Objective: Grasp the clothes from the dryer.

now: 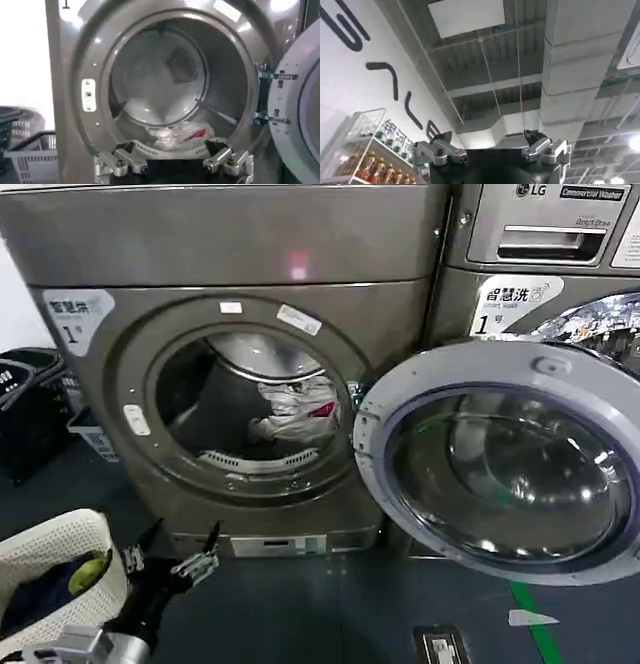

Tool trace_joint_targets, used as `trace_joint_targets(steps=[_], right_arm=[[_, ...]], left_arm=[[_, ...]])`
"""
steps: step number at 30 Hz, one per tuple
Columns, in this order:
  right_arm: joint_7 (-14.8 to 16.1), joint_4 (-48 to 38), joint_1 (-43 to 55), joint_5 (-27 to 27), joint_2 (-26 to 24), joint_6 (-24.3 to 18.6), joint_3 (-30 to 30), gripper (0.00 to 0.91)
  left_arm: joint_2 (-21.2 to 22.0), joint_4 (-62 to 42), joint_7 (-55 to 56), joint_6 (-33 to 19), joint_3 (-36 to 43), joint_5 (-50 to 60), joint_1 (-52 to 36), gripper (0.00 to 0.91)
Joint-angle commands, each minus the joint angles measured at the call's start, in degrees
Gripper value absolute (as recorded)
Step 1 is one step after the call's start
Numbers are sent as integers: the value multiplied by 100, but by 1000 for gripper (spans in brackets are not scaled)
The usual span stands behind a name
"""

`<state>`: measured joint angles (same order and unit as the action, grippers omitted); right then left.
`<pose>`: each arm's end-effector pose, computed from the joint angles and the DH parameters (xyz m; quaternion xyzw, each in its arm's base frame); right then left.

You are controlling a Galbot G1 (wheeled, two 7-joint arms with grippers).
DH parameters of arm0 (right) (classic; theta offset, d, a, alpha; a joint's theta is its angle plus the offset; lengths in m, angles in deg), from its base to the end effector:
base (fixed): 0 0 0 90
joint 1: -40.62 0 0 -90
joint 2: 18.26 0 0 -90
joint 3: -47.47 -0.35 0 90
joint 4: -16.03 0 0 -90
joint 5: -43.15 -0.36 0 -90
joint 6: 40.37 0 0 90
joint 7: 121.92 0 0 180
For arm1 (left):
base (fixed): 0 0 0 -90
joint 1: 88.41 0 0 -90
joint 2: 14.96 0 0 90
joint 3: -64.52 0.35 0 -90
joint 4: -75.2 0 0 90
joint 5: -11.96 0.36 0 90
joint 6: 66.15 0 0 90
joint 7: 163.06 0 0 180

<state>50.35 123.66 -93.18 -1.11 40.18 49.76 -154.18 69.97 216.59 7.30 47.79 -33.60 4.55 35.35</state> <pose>-0.1180 -0.3978 0.0599 0.5742 0.7008 -0.2582 0.3354 0.1484 0.0377 -0.1781 -0.0687 -0.9962 -0.0093 0.0523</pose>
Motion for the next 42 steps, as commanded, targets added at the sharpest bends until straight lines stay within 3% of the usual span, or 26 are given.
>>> trace_joint_targets(steps=[1, 42], right_arm=[[-13, 20, -3, -25, 14, -1, 5, 907], [6, 65, 22, -9, 73, 16, 35, 907]], left_arm=[[-26, -65, -61, -79, 48, 17, -89, 907], [-62, -98, -70, -109, 127, 65, -74, 907]])
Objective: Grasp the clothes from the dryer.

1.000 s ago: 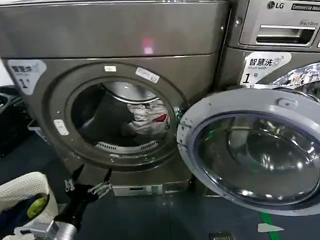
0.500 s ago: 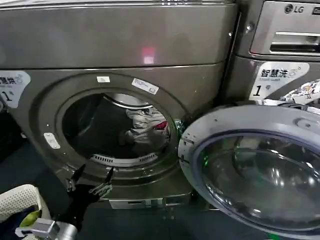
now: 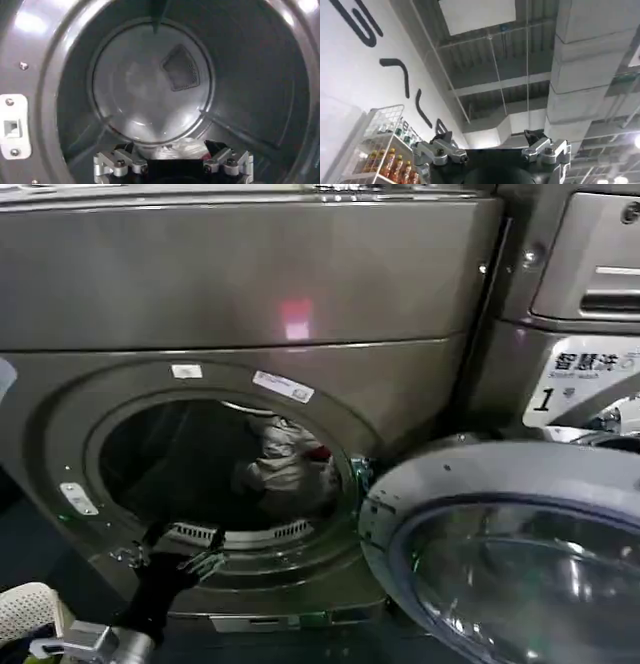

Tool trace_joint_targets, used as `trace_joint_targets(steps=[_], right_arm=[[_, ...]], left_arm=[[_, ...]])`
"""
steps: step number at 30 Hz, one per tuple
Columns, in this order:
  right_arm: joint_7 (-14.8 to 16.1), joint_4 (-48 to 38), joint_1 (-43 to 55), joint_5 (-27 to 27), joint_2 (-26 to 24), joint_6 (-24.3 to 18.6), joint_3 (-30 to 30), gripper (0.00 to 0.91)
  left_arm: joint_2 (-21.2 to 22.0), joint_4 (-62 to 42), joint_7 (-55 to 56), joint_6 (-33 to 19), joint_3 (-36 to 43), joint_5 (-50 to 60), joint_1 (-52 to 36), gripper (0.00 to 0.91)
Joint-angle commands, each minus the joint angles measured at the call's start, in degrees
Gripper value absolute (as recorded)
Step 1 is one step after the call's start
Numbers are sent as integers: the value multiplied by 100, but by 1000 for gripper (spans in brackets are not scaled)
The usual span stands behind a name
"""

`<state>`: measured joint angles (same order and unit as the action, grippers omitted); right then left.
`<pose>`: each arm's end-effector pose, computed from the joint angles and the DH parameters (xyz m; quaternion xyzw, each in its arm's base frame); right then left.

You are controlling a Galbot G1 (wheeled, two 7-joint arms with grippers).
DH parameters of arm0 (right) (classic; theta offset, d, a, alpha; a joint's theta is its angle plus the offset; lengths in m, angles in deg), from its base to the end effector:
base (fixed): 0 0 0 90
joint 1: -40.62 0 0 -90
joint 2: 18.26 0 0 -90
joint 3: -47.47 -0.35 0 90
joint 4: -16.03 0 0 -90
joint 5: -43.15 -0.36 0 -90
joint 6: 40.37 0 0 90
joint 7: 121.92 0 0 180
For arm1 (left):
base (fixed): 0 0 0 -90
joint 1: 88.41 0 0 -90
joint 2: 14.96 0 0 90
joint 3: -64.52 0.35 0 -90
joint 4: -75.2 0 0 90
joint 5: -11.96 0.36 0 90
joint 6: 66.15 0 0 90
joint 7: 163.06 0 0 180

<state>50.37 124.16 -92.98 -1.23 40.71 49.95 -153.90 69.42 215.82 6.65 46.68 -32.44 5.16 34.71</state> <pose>-0.1176 -0.3957 0.0572 0.5741 0.7027 -0.2561 0.3334 0.1524 0.0346 -0.1814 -0.0827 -0.9955 -0.0134 0.0449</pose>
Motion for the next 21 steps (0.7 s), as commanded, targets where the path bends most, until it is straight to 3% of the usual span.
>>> trace_joint_targets(steps=[1, 10, 21], right_arm=[[11, 18, 2, 6, 23, -3, 8, 907], [27, 34, -27, 18, 16, 9, -8, 907], [5, 249, -200, -29, 40, 20, -87, 907]], left_arm=[[-11, -41, -4, -2, 10, 8, -17, 907], [-9, -92, -5, -31, 31, -2, -57, 907], [-473, -1098, 159, -499, 126, -706, -1069, 907]])
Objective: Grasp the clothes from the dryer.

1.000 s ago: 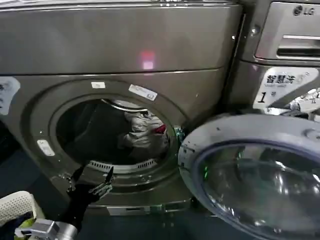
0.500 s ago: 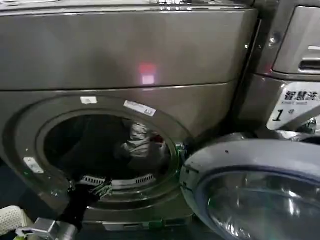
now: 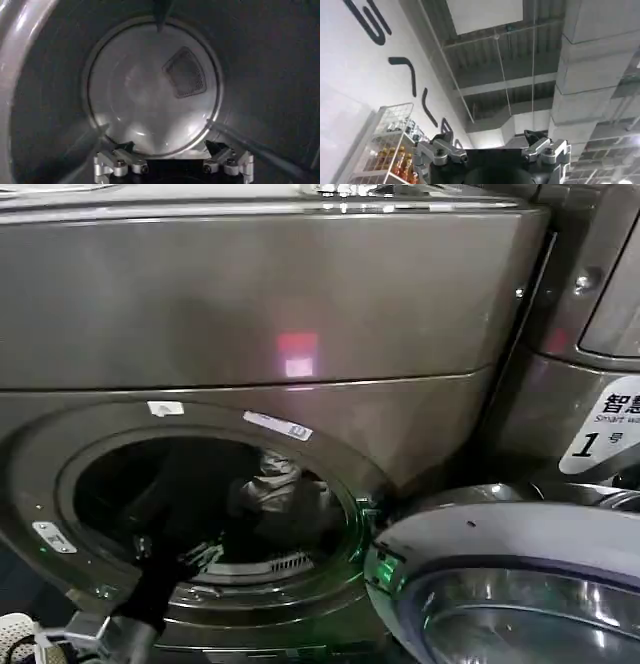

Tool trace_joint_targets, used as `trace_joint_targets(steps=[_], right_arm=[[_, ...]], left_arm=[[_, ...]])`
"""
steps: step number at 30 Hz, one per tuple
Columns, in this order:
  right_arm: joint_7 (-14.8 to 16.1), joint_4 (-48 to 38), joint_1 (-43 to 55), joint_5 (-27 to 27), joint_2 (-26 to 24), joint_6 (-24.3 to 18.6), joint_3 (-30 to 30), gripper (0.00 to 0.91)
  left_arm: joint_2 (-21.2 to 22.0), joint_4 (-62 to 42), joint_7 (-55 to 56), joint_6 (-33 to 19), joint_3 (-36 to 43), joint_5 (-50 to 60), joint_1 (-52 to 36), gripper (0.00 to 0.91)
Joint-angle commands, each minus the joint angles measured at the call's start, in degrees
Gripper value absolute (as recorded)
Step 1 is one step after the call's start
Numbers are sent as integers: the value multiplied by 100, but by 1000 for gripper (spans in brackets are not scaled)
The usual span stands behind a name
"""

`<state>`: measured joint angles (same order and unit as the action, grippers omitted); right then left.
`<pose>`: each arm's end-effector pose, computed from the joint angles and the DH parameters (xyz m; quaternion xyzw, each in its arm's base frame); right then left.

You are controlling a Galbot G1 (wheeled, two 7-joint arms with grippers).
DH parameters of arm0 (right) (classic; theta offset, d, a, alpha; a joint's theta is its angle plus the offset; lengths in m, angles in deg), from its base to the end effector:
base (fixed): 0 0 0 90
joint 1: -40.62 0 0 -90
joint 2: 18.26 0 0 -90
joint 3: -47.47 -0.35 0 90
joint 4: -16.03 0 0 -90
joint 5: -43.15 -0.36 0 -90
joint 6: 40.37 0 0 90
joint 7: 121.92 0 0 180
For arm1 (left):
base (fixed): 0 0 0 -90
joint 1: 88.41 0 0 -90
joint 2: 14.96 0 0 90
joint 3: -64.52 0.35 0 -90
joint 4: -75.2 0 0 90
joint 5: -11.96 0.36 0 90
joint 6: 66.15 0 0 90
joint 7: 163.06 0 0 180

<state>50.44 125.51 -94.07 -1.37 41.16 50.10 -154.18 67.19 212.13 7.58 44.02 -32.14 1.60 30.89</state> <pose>-0.1154 -0.3886 0.0614 0.5666 0.7067 -0.2666 0.3294 0.1727 0.0401 -0.1913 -0.0920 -0.9956 -0.0007 0.0193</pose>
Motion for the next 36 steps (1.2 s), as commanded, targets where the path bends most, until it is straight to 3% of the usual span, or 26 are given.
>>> trace_joint_targets(steps=[1, 13, 25, 36], right_arm=[[-2, 116, -146, -30, -10, 4, -118, 907], [-7, 360, -501, -232, 300, 17, -526, 907], [2, 390, -610, -313, 450, 16, -753, 907], [7, 380, -581, -332, 444, 14, -767, 907]], left_arm=[[-270, -861, 71, -260, 171, -388, -858, 907], [-375, -2477, 376, -314, 1033, -606, -2829, 907], [-116, -4495, 1024, -618, 1676, -576, -4584, 907], [-12, -6153, 1094, -857, 1910, -597, -5641, 907]])
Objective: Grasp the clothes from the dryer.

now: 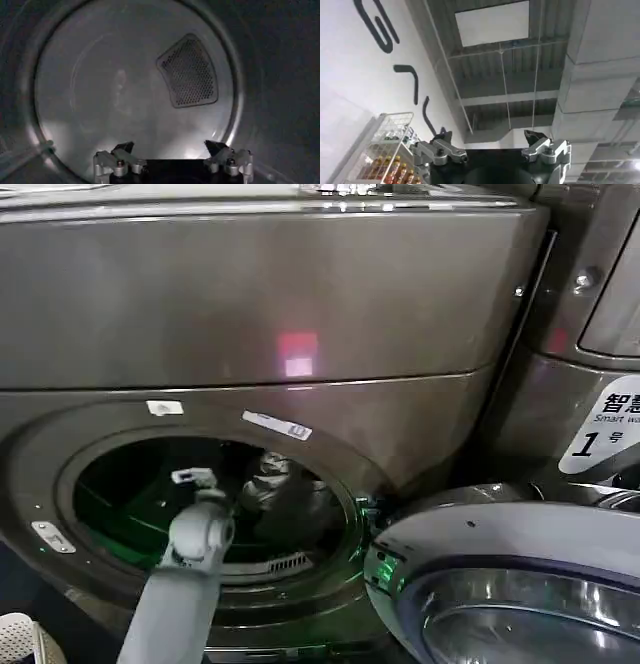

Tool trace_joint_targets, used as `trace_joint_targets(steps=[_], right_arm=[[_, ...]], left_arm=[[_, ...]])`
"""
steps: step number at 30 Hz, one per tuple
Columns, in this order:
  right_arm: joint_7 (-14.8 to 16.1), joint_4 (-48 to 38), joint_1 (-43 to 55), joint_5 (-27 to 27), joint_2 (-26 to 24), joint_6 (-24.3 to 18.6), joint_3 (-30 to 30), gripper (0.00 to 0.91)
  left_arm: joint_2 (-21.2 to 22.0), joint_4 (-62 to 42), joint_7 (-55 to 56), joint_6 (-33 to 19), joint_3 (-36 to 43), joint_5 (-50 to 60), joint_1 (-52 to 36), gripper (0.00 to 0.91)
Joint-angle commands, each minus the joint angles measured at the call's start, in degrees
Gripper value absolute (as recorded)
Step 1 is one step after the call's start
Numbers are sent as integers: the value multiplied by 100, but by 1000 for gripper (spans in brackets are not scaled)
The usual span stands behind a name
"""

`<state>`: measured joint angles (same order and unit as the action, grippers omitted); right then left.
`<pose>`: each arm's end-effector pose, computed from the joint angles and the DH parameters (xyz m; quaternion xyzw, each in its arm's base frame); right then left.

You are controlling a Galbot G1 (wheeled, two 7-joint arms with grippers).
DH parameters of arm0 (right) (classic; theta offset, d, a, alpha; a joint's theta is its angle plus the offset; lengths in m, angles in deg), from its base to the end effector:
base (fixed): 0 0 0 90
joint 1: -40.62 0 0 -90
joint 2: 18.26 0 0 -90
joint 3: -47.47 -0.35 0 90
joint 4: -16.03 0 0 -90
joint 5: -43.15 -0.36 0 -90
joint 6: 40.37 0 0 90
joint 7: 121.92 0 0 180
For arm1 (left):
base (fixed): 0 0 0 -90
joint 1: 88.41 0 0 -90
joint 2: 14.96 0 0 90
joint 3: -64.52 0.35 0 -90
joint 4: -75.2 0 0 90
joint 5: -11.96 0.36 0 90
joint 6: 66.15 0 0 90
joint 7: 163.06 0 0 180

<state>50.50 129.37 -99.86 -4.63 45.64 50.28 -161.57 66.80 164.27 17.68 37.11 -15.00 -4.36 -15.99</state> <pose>-0.1477 -0.3507 0.0862 0.5698 0.6878 -0.3078 0.3279 0.4466 -0.0138 -0.2378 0.0964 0.9943 -0.0437 0.0099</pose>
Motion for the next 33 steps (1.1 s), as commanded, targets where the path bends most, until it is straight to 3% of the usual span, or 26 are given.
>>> trace_joint_targets(steps=[1, 22, 33], right_arm=[[0, -4, 4, -9, -1, -3, -25, 907], [3, -36, 131, -30, 12, -1, 37, 907], [10, -14, 127, -82, 6, -3, 39, 907]], left_arm=[[41, -1450, 86, -206, 227, 11, -1028, 907], [696, -4745, -180, -684, 241, 338, -3117, 907], [563, -6134, -1456, -533, 878, 472, -4135, 907]])
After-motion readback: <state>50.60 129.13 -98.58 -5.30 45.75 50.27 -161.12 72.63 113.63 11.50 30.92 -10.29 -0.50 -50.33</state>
